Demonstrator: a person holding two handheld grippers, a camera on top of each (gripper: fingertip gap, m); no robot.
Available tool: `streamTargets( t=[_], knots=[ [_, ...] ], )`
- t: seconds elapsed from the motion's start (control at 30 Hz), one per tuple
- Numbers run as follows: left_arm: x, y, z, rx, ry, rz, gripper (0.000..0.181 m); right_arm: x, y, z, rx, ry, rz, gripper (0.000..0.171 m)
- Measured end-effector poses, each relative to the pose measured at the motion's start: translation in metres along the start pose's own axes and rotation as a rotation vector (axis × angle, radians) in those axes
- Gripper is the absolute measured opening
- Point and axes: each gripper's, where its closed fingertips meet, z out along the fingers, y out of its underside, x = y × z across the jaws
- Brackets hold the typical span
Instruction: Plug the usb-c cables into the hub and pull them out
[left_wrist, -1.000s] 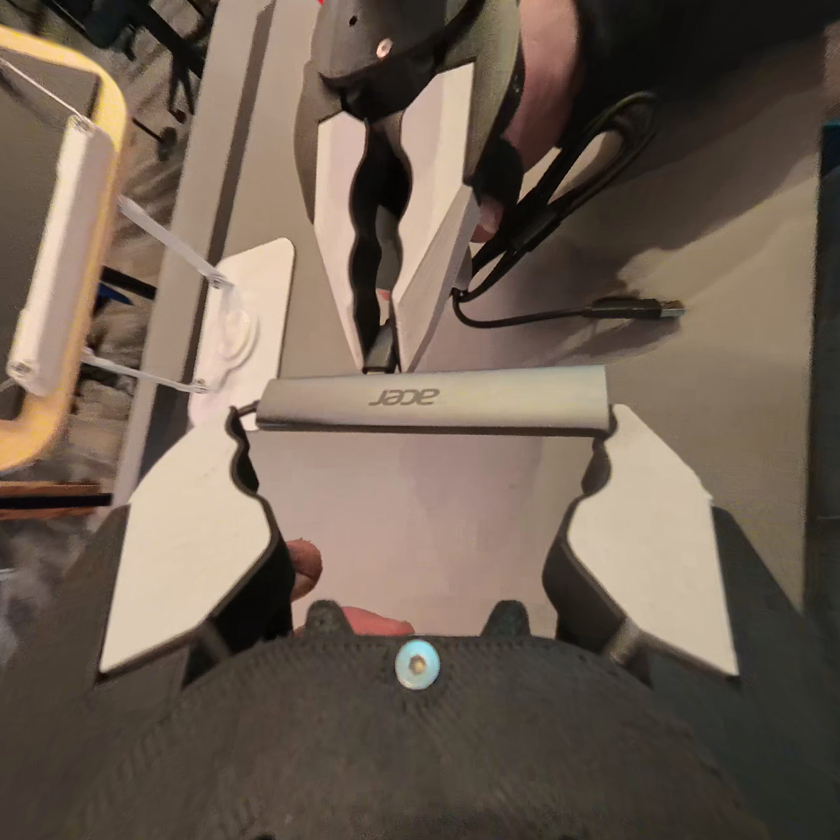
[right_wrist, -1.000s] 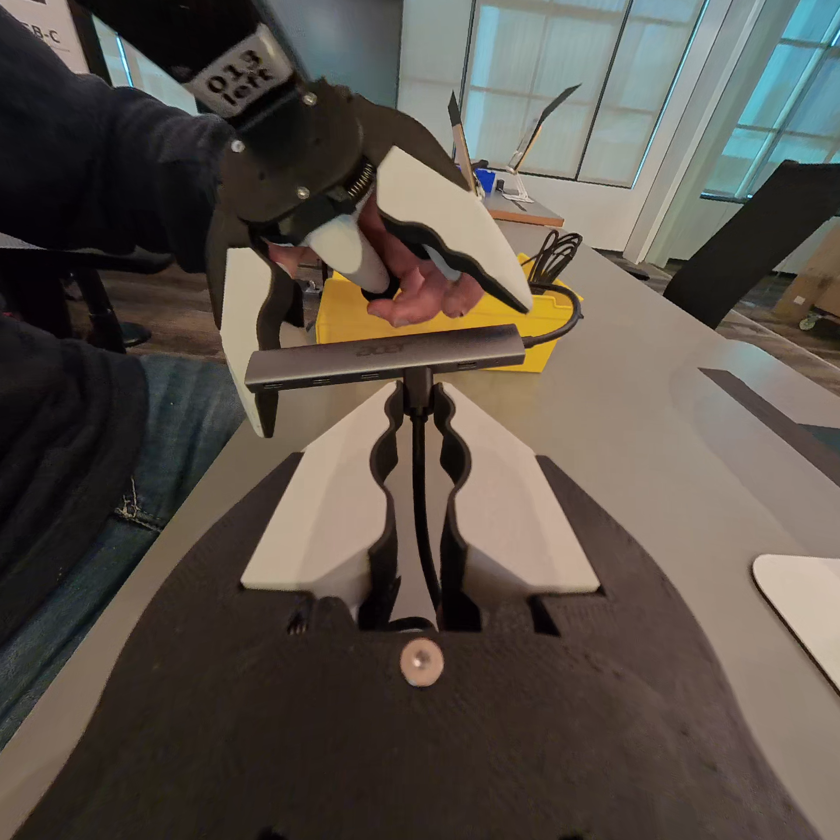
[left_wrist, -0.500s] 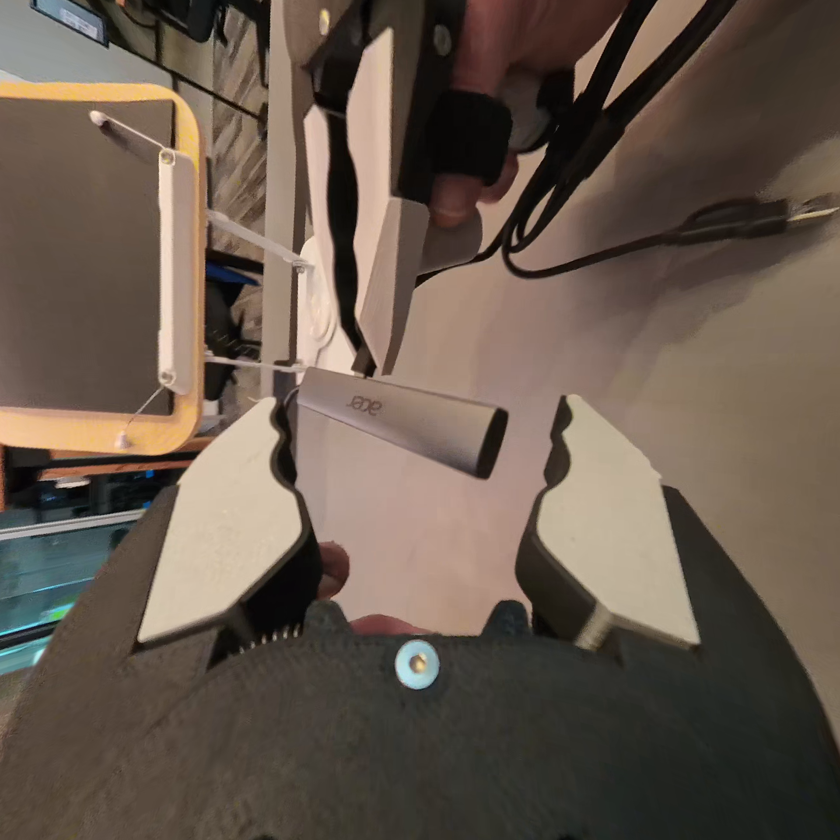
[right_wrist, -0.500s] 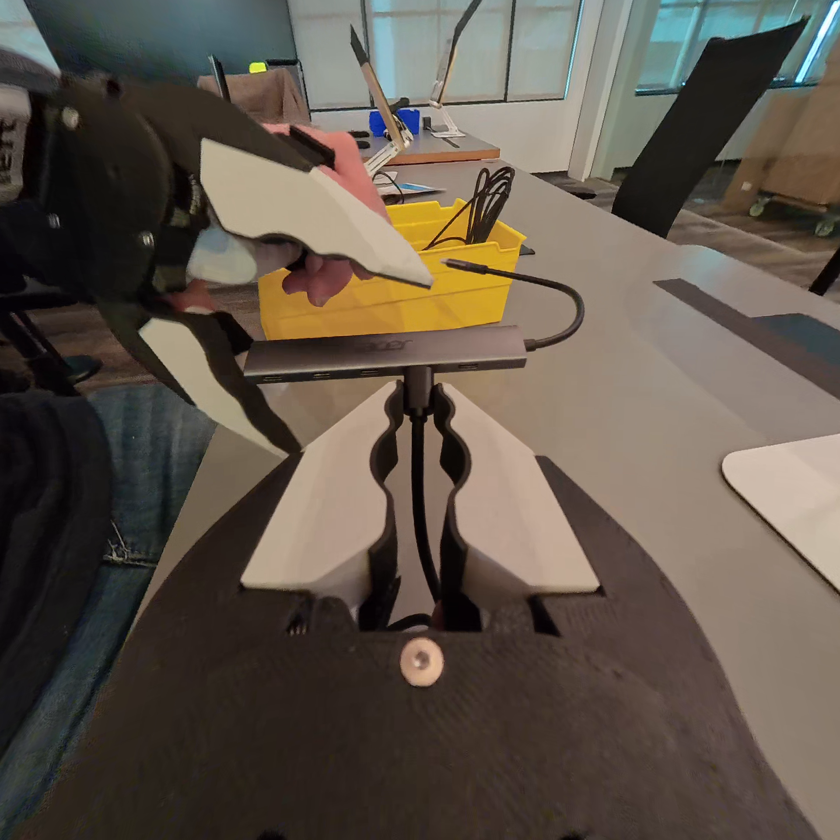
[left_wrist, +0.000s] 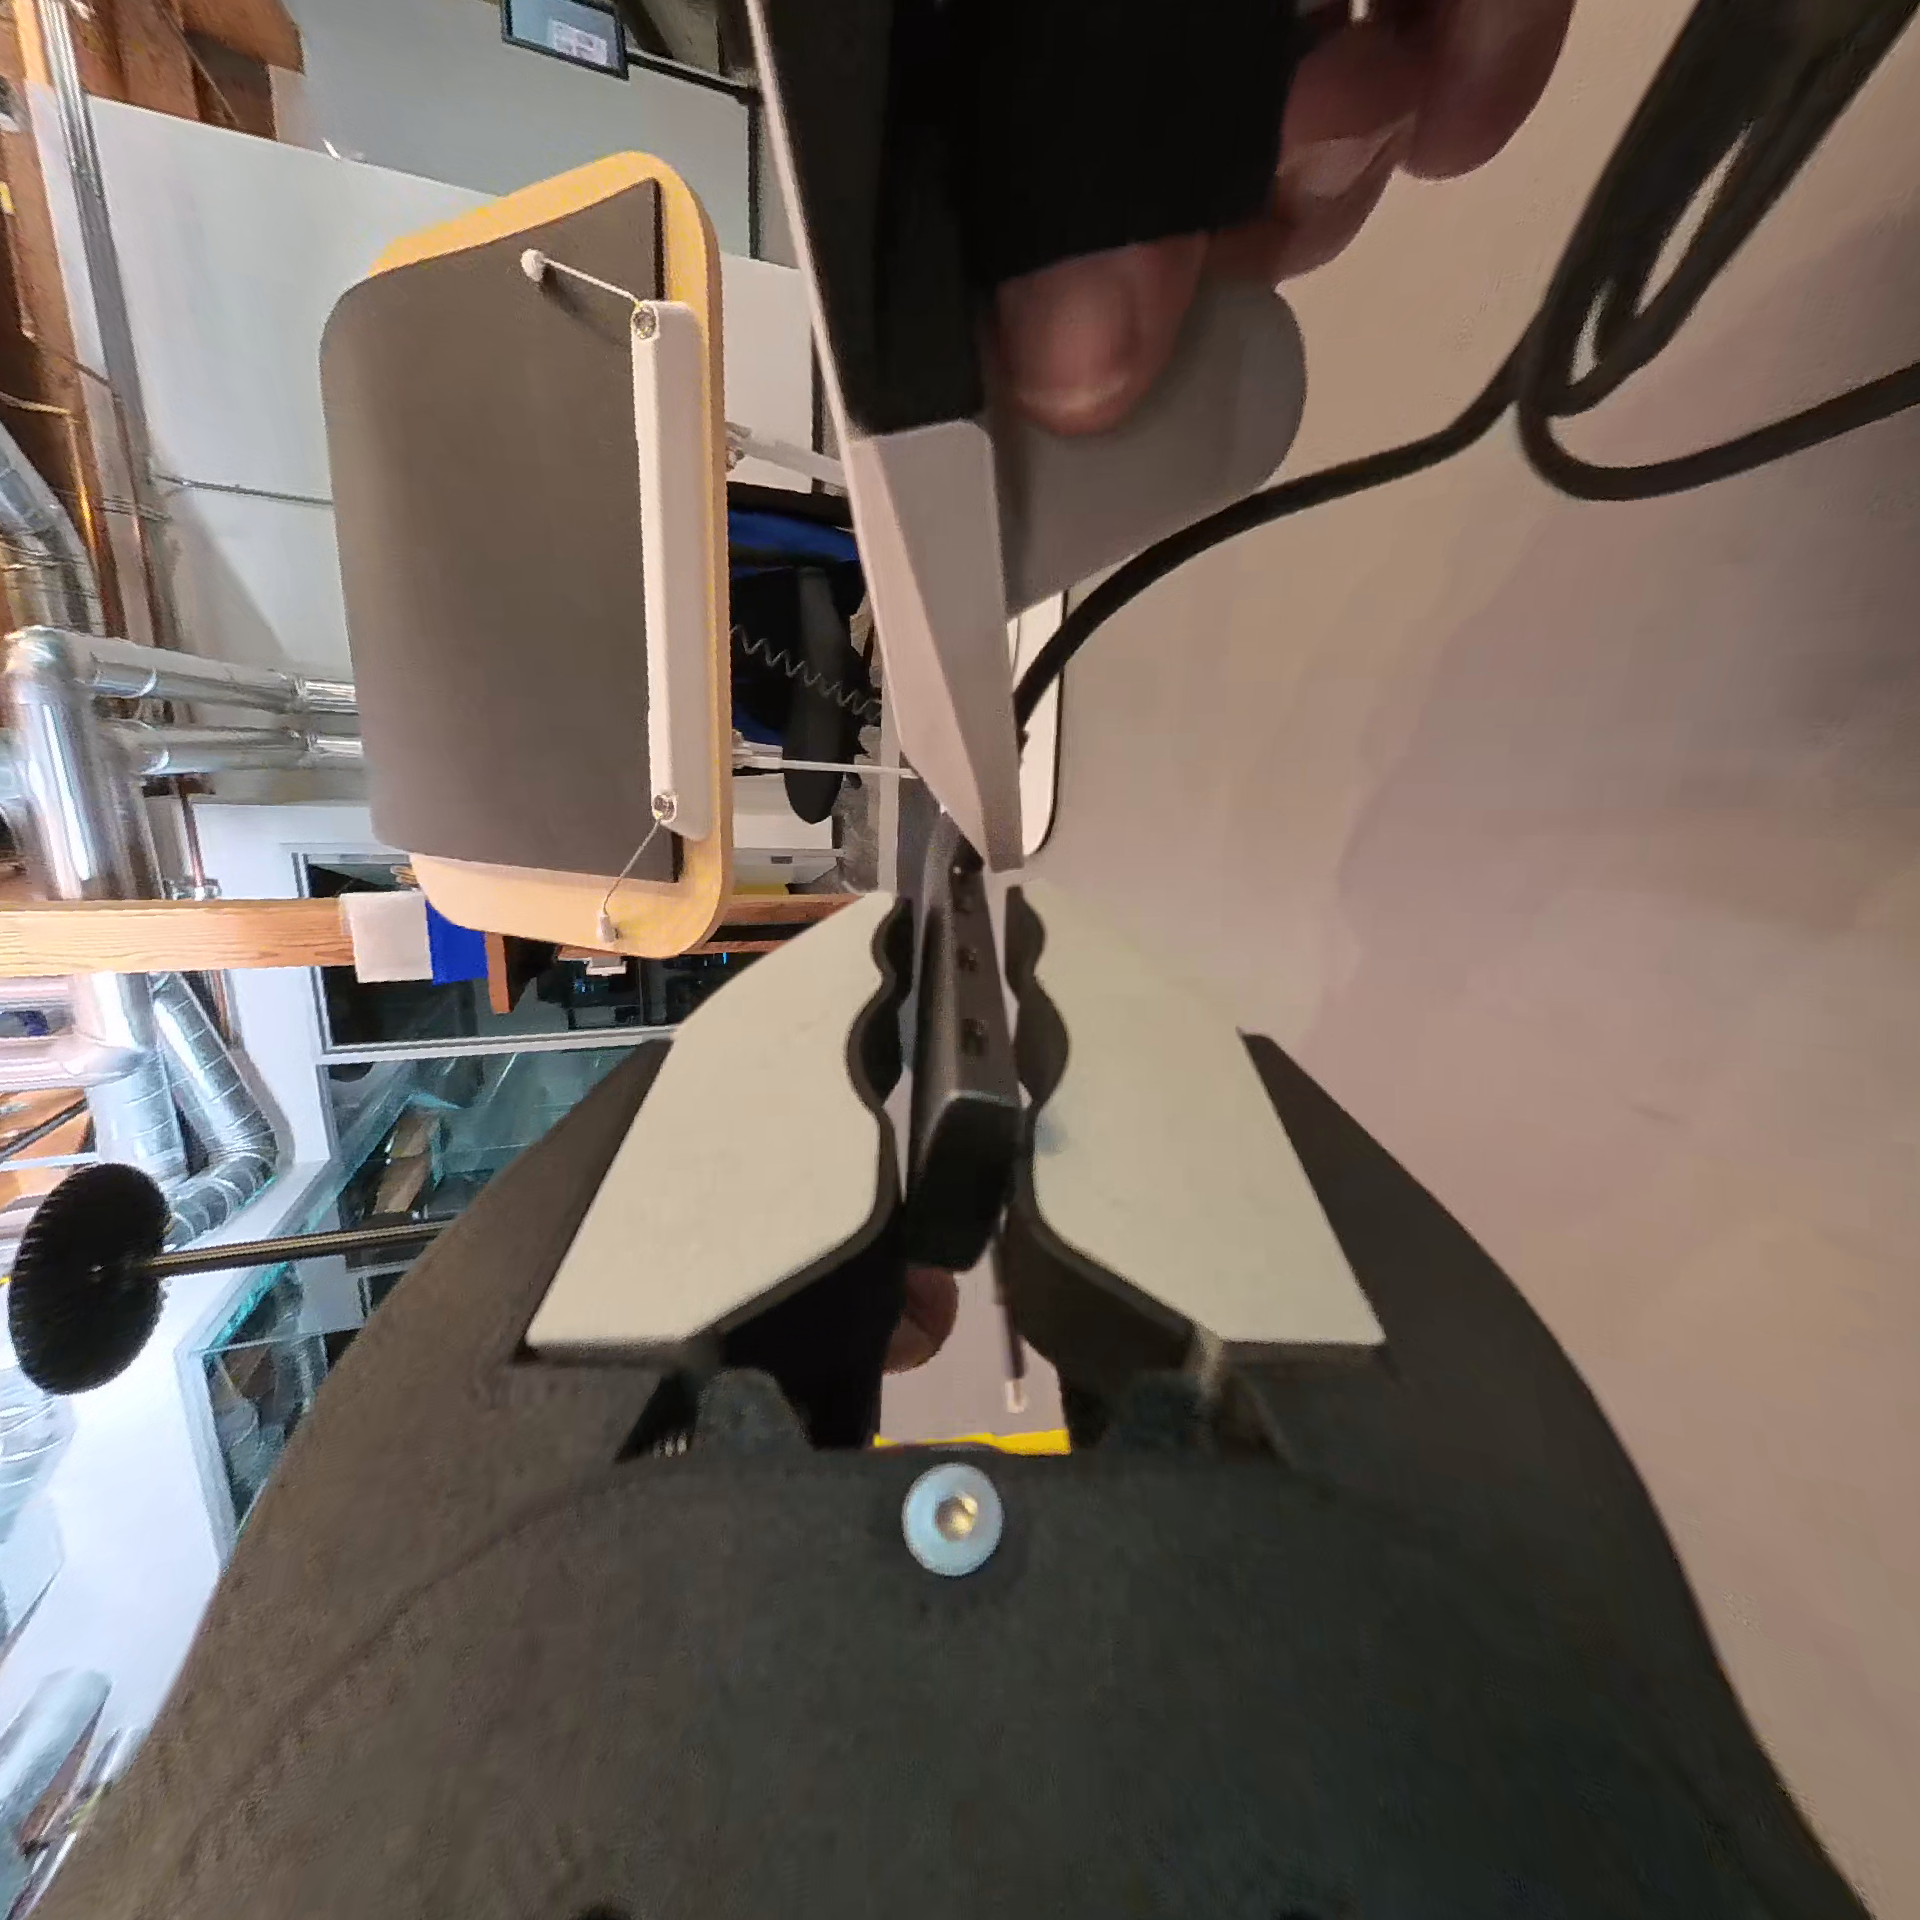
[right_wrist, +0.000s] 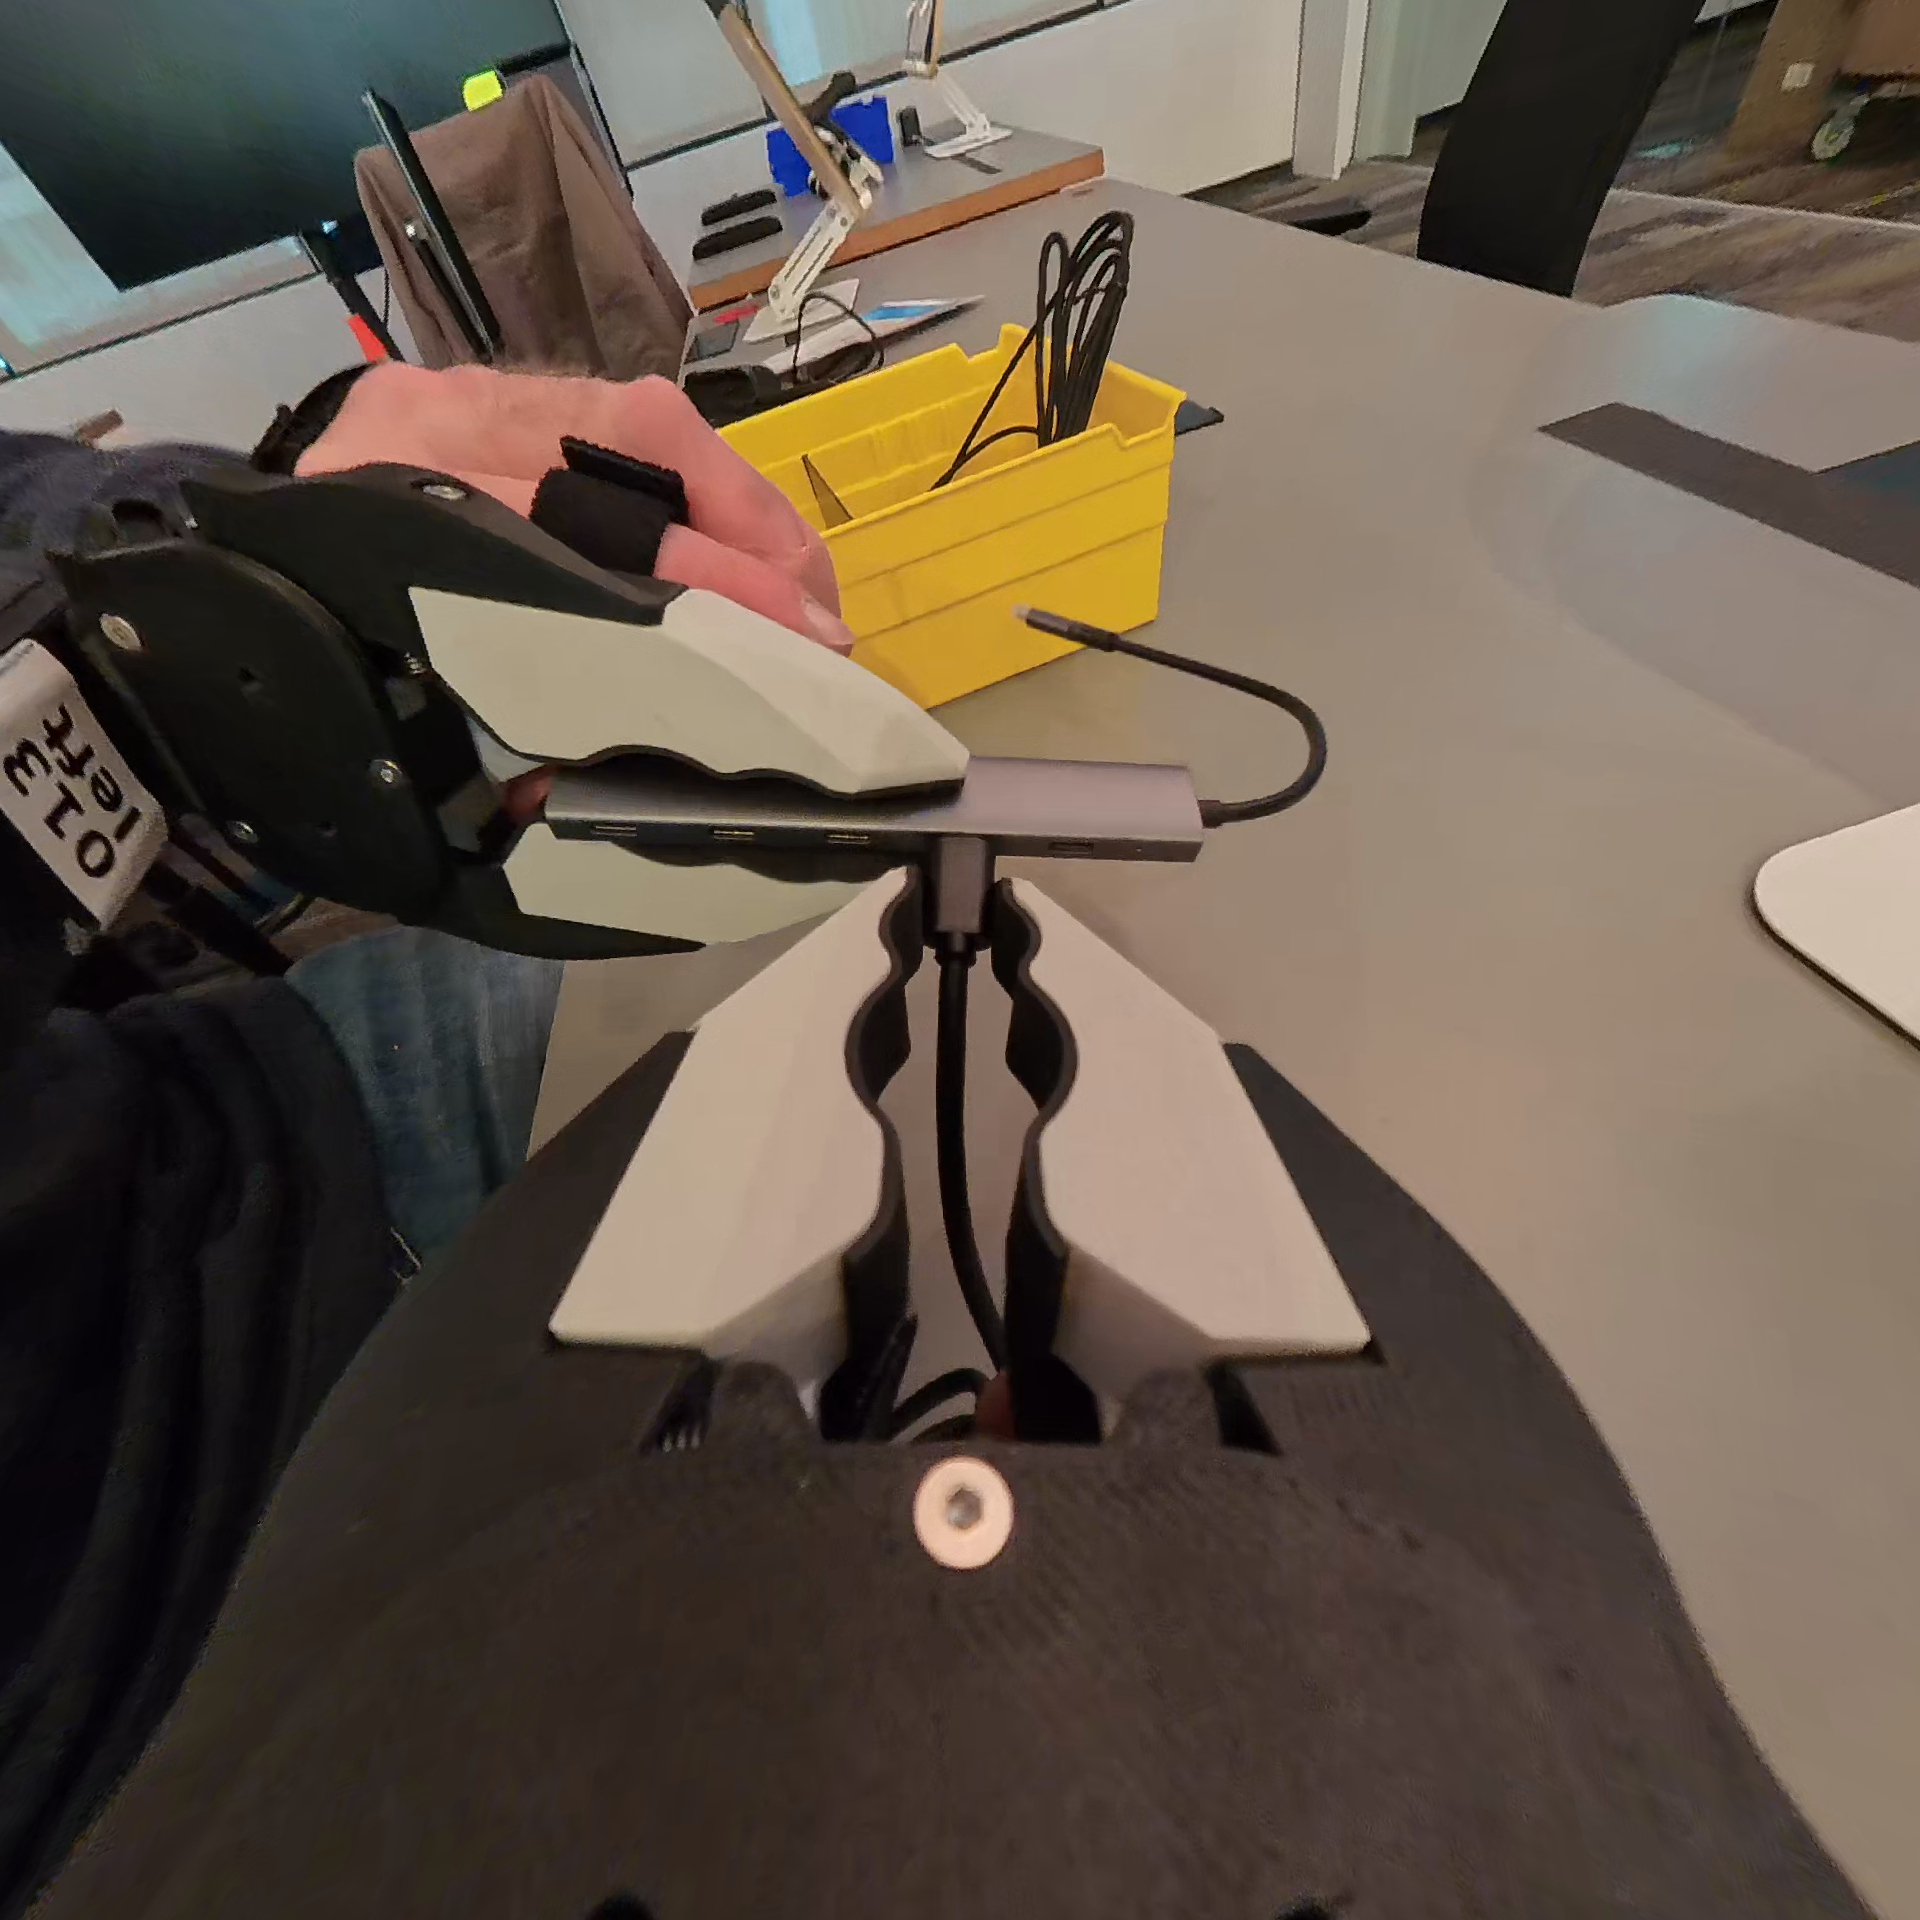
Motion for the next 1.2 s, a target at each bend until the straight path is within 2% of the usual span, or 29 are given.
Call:
streamTargets(
  t=[0.17,0.47,0.67,0.7,0.77,0.87,0.93,1.07,1.2],
  knots=[
    [-0.004,-0.001,0.002,0.007,-0.067,0.025,0.011,0.002,-0.005,-0.004,0.017,0.017,0.002,0.009],
    [-0.012,0.005,0.001,-0.002,-0.094,-0.121,0.011,-0.002,-0.018,-0.012,0.144,0.041,-0.017,0.01],
    [-0.018,-0.008,-0.007,0.097,-0.144,-0.089,0.013,-0.009,-0.021,-0.012,0.139,-0.01,-0.005,0.009],
    [-0.018,-0.013,-0.01,0.135,-0.143,-0.076,0.018,-0.012,-0.021,-0.012,0.134,-0.033,0.002,0.009],
    [-0.015,-0.017,-0.011,0.177,-0.128,-0.034,0.045,-0.018,-0.025,-0.015,0.145,-0.098,0.033,0.009],
    [-0.011,-0.006,-0.007,0.161,-0.095,-0.047,0.058,-0.022,-0.026,-0.019,0.145,-0.16,0.069,0.009],
    [-0.016,-0.012,-0.01,0.183,-0.137,-0.025,0.047,-0.028,-0.022,-0.016,0.11,-0.184,0.065,0.009],
    [-0.016,-0.019,-0.008,0.186,-0.143,0.011,0.014,-0.041,-0.02,-0.008,0.079,-0.221,0.058,0.009],
    [-0.015,-0.019,-0.008,0.184,-0.139,-0.018,0.01,-0.042,-0.02,-0.009,0.08,-0.215,0.038,0.009]
  ],
)
